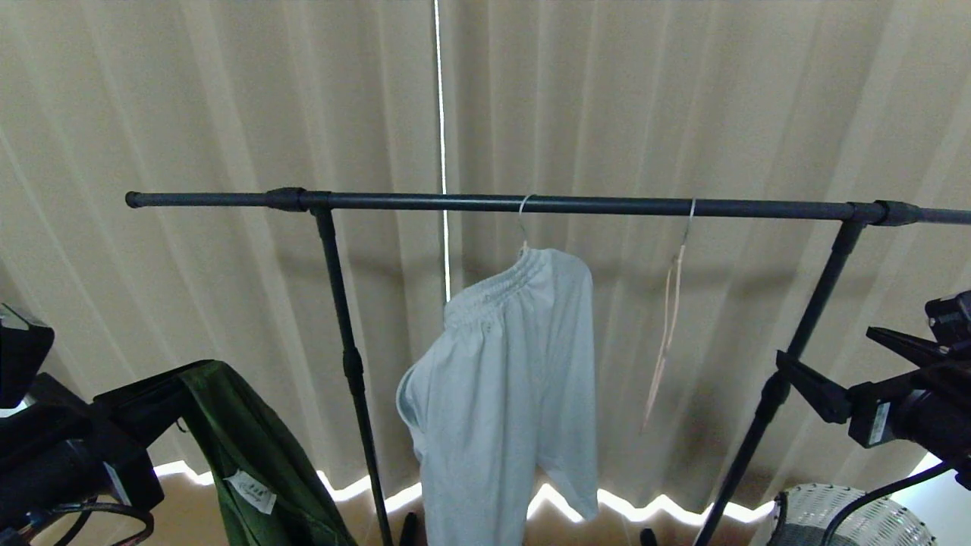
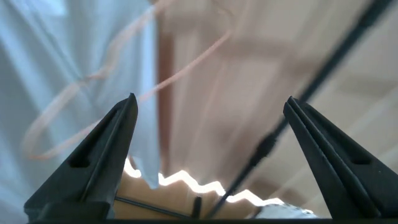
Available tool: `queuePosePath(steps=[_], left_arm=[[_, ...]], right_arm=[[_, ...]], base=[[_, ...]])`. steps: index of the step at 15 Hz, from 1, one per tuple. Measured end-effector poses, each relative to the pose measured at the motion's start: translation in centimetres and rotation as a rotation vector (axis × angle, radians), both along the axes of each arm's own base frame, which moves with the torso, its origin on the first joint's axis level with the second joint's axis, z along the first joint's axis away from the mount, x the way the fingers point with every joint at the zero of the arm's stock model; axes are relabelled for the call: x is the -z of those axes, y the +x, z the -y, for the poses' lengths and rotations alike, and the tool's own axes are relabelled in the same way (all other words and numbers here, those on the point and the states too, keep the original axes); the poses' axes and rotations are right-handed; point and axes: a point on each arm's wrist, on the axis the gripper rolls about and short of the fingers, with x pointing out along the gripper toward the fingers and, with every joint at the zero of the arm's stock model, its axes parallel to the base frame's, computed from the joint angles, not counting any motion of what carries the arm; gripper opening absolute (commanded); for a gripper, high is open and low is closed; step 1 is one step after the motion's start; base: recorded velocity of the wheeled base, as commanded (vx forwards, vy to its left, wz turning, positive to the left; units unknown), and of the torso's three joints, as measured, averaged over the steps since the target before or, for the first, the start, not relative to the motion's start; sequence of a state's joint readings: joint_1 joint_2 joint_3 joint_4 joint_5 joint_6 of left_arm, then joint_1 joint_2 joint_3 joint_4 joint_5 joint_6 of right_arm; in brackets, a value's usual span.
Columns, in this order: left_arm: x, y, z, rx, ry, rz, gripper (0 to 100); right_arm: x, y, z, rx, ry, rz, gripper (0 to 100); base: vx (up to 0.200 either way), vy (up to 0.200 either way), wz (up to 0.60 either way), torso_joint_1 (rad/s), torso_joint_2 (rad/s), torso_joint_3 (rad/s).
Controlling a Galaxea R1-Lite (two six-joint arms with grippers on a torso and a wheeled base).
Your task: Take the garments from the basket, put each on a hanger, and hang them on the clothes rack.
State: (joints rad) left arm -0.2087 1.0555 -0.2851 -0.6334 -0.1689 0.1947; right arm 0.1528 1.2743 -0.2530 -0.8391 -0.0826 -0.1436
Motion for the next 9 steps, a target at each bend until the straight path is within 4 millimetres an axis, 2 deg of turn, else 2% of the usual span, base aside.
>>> queuePosePath(steps=[5,9], left_arm=[[0.3,-0.2,0.1,0.016,0.012,-0.003,0],[0.9,-0.6,0.5,0.056,0.051,-0.009,0]], right_arm=[[0.0,0.0,0.0,-0.001,0.032,-0.002,100],[-1.0,1.4,-0.8,-0.026,0.053,0.019,100]], base=[[0.000,0.000,0.00,0.000,0.00,0.000],[0.000,0.000,0.00,0.000,0.00,0.000]])
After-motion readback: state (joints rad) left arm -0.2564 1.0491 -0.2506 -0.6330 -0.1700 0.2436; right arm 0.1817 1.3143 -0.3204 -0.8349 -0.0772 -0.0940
